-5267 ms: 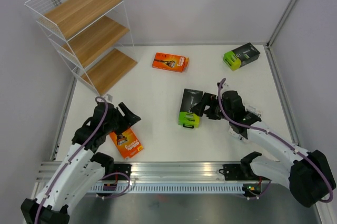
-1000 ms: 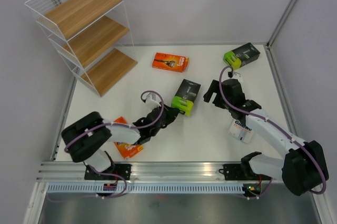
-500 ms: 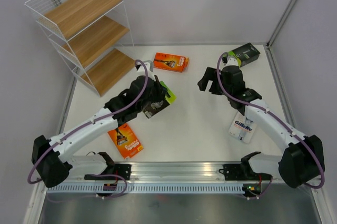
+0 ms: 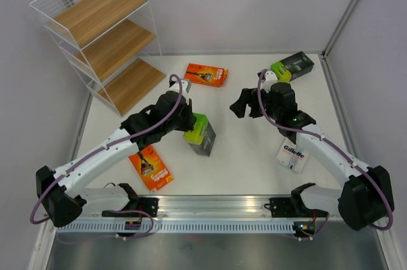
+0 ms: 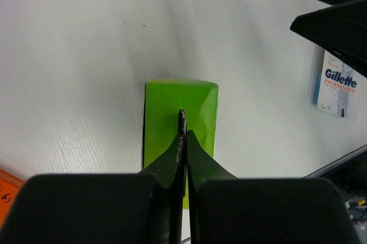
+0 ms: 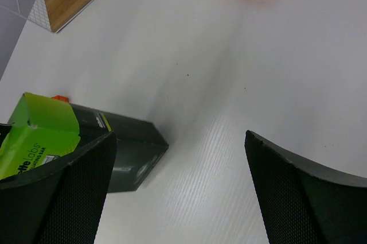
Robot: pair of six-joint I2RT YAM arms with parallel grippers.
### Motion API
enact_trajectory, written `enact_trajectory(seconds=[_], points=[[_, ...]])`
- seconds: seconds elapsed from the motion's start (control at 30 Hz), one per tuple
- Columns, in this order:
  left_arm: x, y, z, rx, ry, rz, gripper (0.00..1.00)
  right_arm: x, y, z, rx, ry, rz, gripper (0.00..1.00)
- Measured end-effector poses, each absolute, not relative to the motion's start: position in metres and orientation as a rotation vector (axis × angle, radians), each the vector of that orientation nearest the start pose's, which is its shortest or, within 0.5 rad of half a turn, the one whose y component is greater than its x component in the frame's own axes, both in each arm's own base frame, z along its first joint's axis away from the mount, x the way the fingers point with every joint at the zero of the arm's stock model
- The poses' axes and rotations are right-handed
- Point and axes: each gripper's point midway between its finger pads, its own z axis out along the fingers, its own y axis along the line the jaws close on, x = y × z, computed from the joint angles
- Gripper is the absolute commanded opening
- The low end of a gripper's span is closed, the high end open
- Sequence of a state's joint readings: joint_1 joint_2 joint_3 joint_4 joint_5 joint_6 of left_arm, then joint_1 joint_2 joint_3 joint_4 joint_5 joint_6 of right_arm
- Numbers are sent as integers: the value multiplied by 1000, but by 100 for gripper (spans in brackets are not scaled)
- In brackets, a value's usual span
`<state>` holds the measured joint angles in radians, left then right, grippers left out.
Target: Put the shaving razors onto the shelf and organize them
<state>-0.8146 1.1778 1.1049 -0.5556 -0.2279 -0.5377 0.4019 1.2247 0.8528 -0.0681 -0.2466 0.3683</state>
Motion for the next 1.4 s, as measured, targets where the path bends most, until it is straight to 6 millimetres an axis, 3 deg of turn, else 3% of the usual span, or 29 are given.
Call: enact_trajectory(seconds=[0.17,0.4,0.57,0.73,0.77,0.87,0.97,1.23,1.4], points=[[248,-242,211,248,2275,-484,2,316,201,191,-222,2043,757,98],[255,-247,212,374,2285,-428,2,294,212,171,-254,2052,881,98],[256,-245,211,393,2283,-415,3,293,215,173,-253,2037,906,98],[254,-242,211,397,2279,-410,24,294,215,174,-254,2031,908,98],[253,-241,211,397,2277,-410,33,294,215,173,-253,2033,910,98],[250,-237,212,395,2271,-409,47,293,217,171,-256,2041,921,98],[247,-233,210,392,2268,-405,51,292,219,169,-264,2045,930,98],[240,-230,201,407,2250,-354,47,292,223,168,-276,2044,941,98],[245,-231,199,390,2208,-312,26,291,224,168,-280,2046,944,98]])
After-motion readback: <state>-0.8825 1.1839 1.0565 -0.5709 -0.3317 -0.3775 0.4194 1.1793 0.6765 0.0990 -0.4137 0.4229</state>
